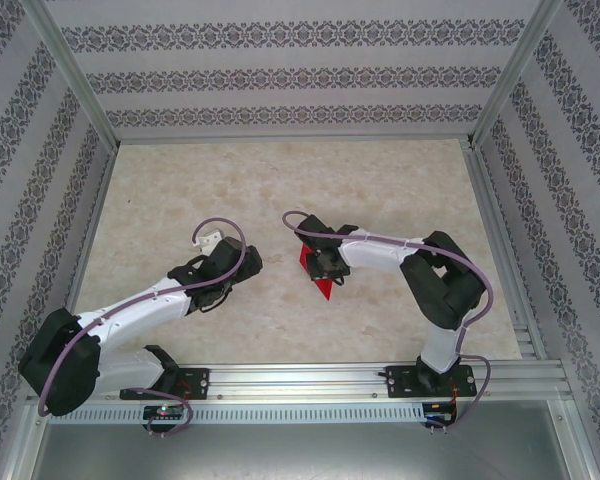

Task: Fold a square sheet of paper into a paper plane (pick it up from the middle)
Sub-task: Move the paper plane to the center of the table.

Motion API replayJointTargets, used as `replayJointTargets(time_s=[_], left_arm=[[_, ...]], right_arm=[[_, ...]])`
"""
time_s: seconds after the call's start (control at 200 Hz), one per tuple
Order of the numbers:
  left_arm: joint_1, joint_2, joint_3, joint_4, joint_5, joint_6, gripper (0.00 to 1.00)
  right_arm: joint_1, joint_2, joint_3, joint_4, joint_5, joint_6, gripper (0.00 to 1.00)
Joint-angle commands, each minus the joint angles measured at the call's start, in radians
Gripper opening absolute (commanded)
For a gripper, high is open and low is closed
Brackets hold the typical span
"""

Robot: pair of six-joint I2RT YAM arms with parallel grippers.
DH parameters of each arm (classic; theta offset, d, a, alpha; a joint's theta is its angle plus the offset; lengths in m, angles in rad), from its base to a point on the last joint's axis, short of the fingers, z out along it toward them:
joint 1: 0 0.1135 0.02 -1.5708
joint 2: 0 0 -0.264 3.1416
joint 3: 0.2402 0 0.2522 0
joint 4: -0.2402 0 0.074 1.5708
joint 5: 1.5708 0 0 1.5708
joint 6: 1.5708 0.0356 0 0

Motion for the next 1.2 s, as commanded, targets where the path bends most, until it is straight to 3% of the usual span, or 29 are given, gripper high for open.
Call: replayJointTargets(time_s=[0.0,0.225,0.48,0.819,1.194], left_arm=[[0.011,0.005,-0.01,-0.028,-0.012,-0.023,1.0],[0.011,0.015,-0.01,-0.033,-0.003,-0.032,1.0],[0.01,0.058,0.014,-0.035,0.025,-0.023,1.0],[0.011,0.113,0.042,-0.027,0.054,0.001,1.0],[0.011,0.14,0.054,-0.014,0.063,0.012,1.0]], right_arm=[[0.019,0.048,-0.037,0.053,0.008,0.044,0.17],[0.02,0.036,-0.078,0.094,0.016,0.08,0.09],[-0.037,-0.045,0.072,0.034,0.069,0.006,0.03],[-0.168,0.143,0.298,0.077,0.041,-0.131,0.03],[-0.201,0.263,0.375,0.066,0.015,-0.131,0.07]])
